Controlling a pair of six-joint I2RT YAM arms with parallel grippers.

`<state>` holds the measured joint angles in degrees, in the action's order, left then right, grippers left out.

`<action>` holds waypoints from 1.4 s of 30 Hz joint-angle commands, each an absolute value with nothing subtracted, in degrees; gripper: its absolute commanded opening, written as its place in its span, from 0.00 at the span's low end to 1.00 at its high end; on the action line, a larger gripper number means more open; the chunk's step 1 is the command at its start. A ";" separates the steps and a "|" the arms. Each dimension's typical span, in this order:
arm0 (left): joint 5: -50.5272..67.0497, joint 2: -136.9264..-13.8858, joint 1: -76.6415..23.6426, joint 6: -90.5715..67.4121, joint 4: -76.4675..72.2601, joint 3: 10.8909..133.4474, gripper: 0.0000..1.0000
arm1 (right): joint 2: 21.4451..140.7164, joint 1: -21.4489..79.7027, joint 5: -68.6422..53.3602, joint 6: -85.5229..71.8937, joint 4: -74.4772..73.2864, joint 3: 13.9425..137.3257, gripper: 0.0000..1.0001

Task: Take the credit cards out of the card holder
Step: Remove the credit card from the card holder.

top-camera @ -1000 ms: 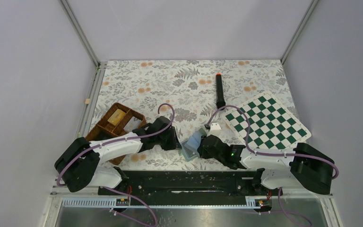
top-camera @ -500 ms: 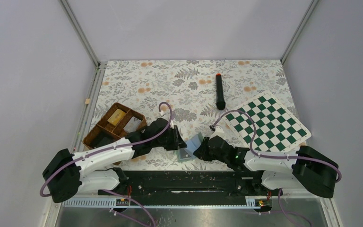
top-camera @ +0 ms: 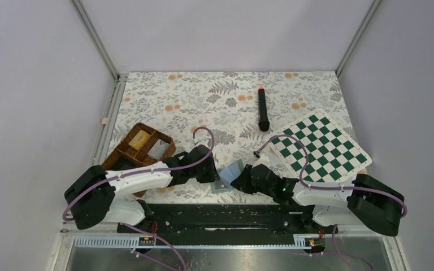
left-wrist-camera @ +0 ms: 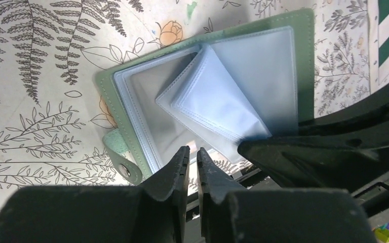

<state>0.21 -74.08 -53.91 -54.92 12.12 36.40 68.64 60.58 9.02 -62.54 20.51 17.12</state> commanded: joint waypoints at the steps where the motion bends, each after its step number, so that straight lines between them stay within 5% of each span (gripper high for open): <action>1: -2.39 -76.17 -53.88 -55.63 10.56 37.46 0.11 | 69.27 60.13 8.42 -64.41 24.05 16.58 0.21; 16: -2.89 -82.34 -53.27 -55.26 11.68 41.12 0.10 | 68.73 60.12 7.62 -63.85 24.26 16.53 0.24; 26: -0.64 -83.07 -53.27 -54.23 8.87 41.95 0.10 | 62.71 60.18 12.87 -59.43 11.64 19.24 0.57; 42: 1.58 -85.96 -53.26 -52.92 6.07 44.86 0.10 | 54.45 60.30 14.66 -47.03 -3.27 26.31 0.60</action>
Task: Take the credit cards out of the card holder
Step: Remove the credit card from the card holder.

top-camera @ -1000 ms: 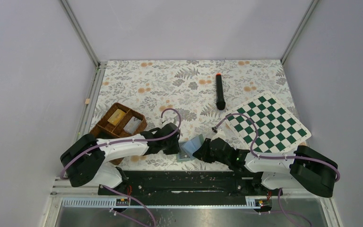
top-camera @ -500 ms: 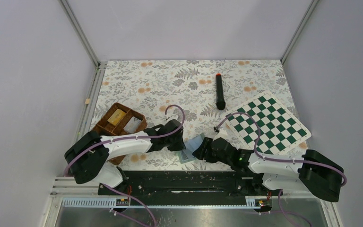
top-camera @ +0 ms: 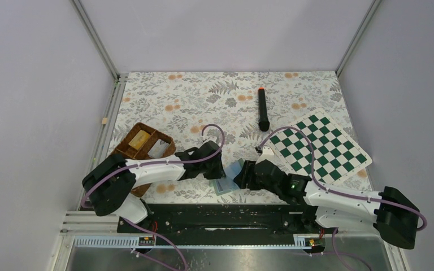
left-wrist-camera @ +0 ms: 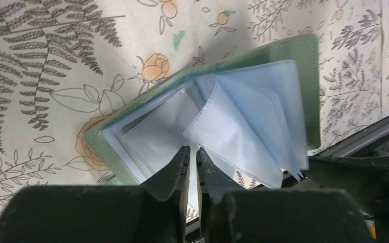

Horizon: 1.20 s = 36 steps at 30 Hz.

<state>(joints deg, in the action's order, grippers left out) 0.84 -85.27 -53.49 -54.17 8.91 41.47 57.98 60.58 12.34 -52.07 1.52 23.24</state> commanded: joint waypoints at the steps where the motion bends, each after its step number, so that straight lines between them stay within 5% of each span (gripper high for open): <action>1: 1.65 -86.28 -53.28 -52.85 6.06 45.20 0.10 | 53.60 60.32 14.48 -45.89 -3.62 26.60 0.60; 10: 1.56 -88.98 -52.72 -51.97 8.80 49.06 0.10 | 56.20 60.78 6.05 -36.80 -0.60 28.96 0.60; 14: -0.73 -84.98 -48.73 -52.22 11.90 47.36 0.10 | 61.04 61.46 5.77 -34.85 -1.63 32.79 0.71; 36: 3.27 -77.80 -45.90 -54.70 7.67 31.56 0.10 | 87.97 69.87 27.24 -33.13 -10.11 48.35 0.94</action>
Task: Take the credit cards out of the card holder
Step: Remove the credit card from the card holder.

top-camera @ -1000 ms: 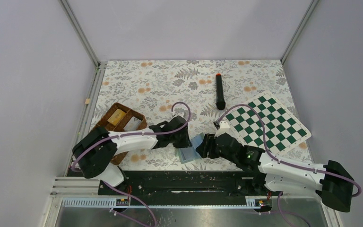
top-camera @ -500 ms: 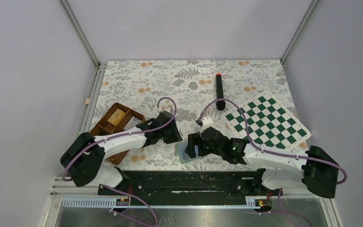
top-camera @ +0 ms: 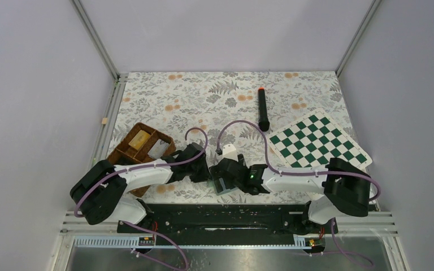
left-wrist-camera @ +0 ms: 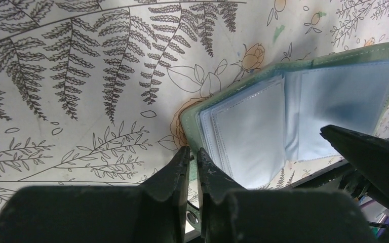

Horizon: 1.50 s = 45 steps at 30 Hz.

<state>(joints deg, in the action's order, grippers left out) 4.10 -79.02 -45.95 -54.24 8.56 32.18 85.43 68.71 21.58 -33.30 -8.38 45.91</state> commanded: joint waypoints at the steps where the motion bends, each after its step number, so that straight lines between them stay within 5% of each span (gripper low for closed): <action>1: 3.14 -77.81 -45.96 -54.72 7.99 31.59 0.10 | 88.71 70.16 27.55 -33.18 -10.05 48.56 0.94; 30: 2.70 -77.23 -45.97 -55.46 7.95 29.97 0.10 | 95.30 72.60 32.36 -34.63 -12.04 50.34 0.95; 45: 2.13 -77.68 -45.96 -55.45 8.78 29.97 0.10 | 92.21 72.71 34.00 -35.65 -12.85 49.38 0.67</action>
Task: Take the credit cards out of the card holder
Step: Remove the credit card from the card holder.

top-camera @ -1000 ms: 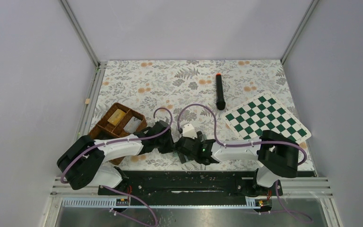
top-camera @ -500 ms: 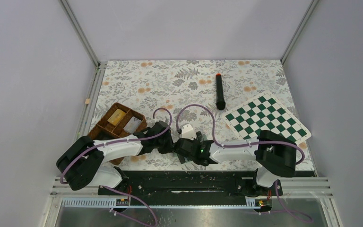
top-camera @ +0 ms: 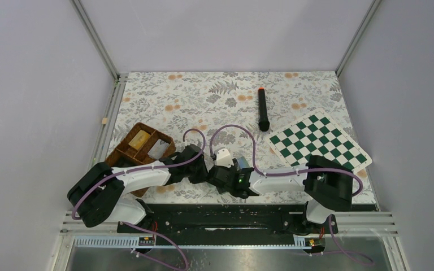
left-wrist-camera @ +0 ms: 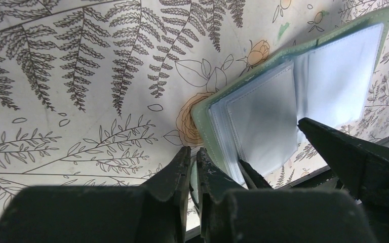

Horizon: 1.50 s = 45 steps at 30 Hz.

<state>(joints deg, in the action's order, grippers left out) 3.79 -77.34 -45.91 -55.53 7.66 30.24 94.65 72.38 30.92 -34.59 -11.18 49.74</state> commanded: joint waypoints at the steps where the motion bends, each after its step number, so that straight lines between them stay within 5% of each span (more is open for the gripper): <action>1: 2.11 -77.88 -45.91 -55.54 8.83 29.93 0.10 | 91.72 72.69 34.01 -35.76 -12.87 49.09 0.66; 14: 2.20 -78.52 -45.96 -55.85 8.70 29.44 0.10 | 87.60 72.69 35.74 -35.93 -12.76 47.34 0.66; 19: 4.89 -77.28 -45.96 -56.08 6.48 28.90 0.11 | 88.29 72.73 31.58 -34.11 -8.55 45.84 0.81; 24: 5.20 -75.74 -45.96 -55.76 7.28 28.95 0.18 | 88.58 72.69 30.84 -33.92 -7.59 45.23 0.80; 45: 13.30 -73.86 -45.97 -56.68 3.73 26.54 0.19 | 87.90 72.34 31.24 -34.83 -6.59 43.88 0.79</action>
